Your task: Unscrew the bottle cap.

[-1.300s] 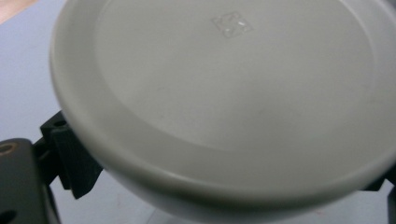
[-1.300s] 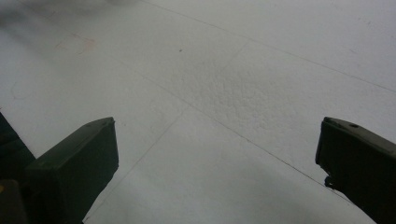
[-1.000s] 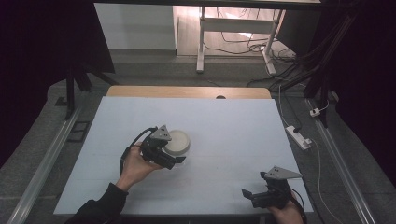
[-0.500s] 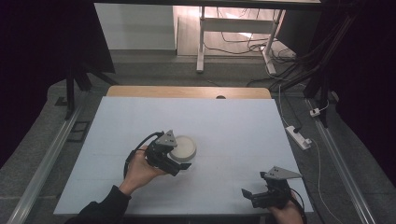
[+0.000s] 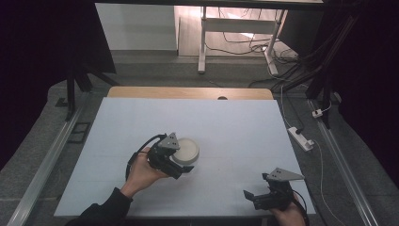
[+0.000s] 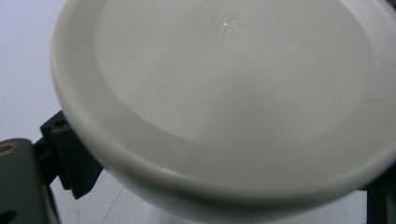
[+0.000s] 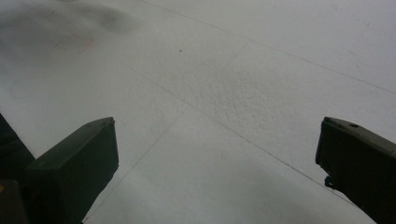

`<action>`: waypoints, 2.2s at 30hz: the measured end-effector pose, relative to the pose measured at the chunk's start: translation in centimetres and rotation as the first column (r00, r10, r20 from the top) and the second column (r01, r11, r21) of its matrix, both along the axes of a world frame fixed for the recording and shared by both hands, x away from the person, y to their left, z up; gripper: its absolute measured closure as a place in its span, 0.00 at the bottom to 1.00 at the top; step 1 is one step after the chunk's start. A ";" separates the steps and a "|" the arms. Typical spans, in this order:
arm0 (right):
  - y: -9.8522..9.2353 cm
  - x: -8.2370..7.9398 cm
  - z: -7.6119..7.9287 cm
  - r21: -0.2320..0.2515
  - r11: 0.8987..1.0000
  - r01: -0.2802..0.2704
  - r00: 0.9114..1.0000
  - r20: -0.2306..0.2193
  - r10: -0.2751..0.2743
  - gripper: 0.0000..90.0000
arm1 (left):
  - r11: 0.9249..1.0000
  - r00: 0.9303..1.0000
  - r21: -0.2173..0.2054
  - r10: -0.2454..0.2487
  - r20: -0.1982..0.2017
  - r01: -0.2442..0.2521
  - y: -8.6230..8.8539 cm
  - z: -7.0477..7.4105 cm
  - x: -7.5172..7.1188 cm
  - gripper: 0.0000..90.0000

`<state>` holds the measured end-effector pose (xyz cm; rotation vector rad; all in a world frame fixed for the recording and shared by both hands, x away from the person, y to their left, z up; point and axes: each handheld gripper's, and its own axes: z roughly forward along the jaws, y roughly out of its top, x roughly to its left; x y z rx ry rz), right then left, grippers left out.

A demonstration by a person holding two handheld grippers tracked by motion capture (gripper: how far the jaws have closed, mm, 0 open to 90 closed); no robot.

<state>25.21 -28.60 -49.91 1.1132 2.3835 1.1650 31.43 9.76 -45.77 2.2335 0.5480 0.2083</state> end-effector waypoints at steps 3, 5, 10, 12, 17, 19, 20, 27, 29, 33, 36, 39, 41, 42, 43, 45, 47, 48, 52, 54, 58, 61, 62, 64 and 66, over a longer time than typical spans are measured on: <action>0.0 0.0 0.0 0.003 1.000 0.003 1.000 -0.005 -0.003 0.00 | 1.000 1.000 -0.001 0.000 0.003 0.000 0.0 0.0 0.0 0.08; -0.1 0.0 0.0 0.004 1.000 0.003 1.000 -0.003 -0.003 0.00 | 1.000 1.000 -0.003 -0.001 0.005 0.001 0.0 0.0 0.0 0.08; 0.0 0.0 0.1 -0.001 1.000 -0.001 1.000 0.006 0.001 0.00 | 1.000 1.000 -0.003 0.000 0.009 0.000 0.0 0.0 0.0 0.08; 0.0 0.0 0.1 -0.002 1.000 -0.001 1.000 0.006 0.001 0.00 | 1.000 1.000 -0.003 0.000 0.009 0.000 0.0 0.0 0.0 0.08; 0.1 0.0 0.2 0.008 1.000 -0.003 1.000 0.006 0.003 0.00 | 1.000 1.000 -0.001 0.000 0.012 0.000 0.0 -0.1 0.0 0.08; 0.2 0.0 0.4 0.009 1.000 -0.009 1.000 0.012 0.009 0.00 | 1.000 1.000 0.000 -0.001 0.012 0.001 0.0 -0.1 0.0 0.08; 0.3 0.0 0.4 0.012 1.000 -0.010 1.000 0.014 0.010 0.00 | 1.000 1.000 0.000 0.000 0.011 0.000 0.0 -0.1 0.0 0.08; 1.2 0.1 1.1 0.018 0.999 -0.039 0.999 0.034 0.039 0.00 | 1.000 1.000 -0.003 0.001 0.011 -0.001 -0.1 -0.2 0.0 0.08; 1.5 0.1 1.3 0.026 0.998 -0.049 0.998 0.038 0.048 0.00 | 1.000 1.000 0.001 -0.001 0.013 0.001 -0.1 -0.3 0.0 0.08; 2.3 0.1 1.9 0.020 0.997 -0.071 0.996 0.059 0.070 0.00 | 1.000 1.000 0.002 -0.008 0.011 0.008 -0.2 -0.4 0.0 0.08; 2.8 0.2 2.3 0.015 0.996 -0.092 0.993 0.072 0.091 0.00 | 1.000 1.000 0.003 -0.011 0.013 0.011 -0.3 -0.4 0.0 0.08; 3.3 0.4 2.5 0.019 0.993 -0.113 0.990 0.084 0.111 0.00 | 1.000 1.000 0.001 -0.014 0.015 0.014 -0.3 -0.4 0.0 0.08; 3.6 0.5 2.7 0.022 0.992 -0.122 0.989 0.085 0.120 0.00 | 1.000 1.000 0.001 -0.018 0.017 0.018 -0.4 -0.4 0.0 0.08; 3.8 0.6 2.8 0.023 0.992 -0.127 0.989 0.082 0.125 0.00 | 1.000 1.000 0.001 -0.019 0.017 0.019 -0.4 -0.4 0.0 0.08; 4.0 0.7 2.9 0.025 0.991 -0.132 0.988 0.083 0.130 0.00 | 1.000 1.000 0.000 -0.019 0.016 0.019 -0.4 -0.4 0.0 0.08; 4.4 0.8 3.1 0.028 0.989 -0.145 0.986 0.088 0.142 0.00 | 1.000 1.000 0.000 -0.021 0.016 0.021 -0.4 -0.4 -0.1 0.08; 4.8 1.0 3.3 0.038 0.985 -0.168 0.982 0.089 0.164 0.00 | 1.000 1.000 -0.001 -0.025 0.016 0.025 -0.4 -0.4 -0.1 0.08; 5.0 1.1 3.4 0.043 0.983 -0.178 0.981 0.088 0.174 0.00 | 1.000 0.999 0.000 -0.029 0.016 0.029 -0.4 -0.4 -0.1 0.08; 5.9 1.6 3.8 0.062 0.976 -0.206 0.976 0.091 0.200 0.00 | 0.999 0.999 0.003 -0.041 0.017 0.041 -0.5 -0.4 -0.1 0.08; 6.4 1.8 4.0 0.071 0.974 -0.215 0.974 0.091 0.208 0.00 | 0.999 0.999 0.006 -0.051 0.019 0.051 -0.5 -0.5 -0.1 0.08; 7.3 2.2 4.3 0.085 0.969 -0.234 0.969 0.099 0.225 0.00 | 0.998 0.998 0.001 -0.063 0.017 0.063 -0.5 -0.5 -0.1 0.08; 7.8 2.5 4.5 0.083 0.967 -0.240 0.967 0.112 0.230 0.00 | 0.998 0.998 -0.001 -0.068 0.019 0.068 -0.5 -0.5 -0.1 0.08; 7.9 2.6 4.6 0.084 0.967 -0.241 0.966 0.113 0.231 0.00 | 0.997 0.997 0.001 -0.072 0.019 0.072 -0.5 -0.5 -0.1 0.08; 8.3 2.8 4.7 0.080 0.966 -0.247 0.964 0.118 0.237 0.00 | 0.997 0.997 0.003 -0.078 0.020 0.078 -0.5 -0.6 -0.1 0.08; 8.7 2.9 4.8 0.076 0.965 -0.252 0.963 0.117 0.242 0.00 | 0.997 0.996 0.007 -0.082 0.021 0.082 -0.5 -0.6 -0.1 0.08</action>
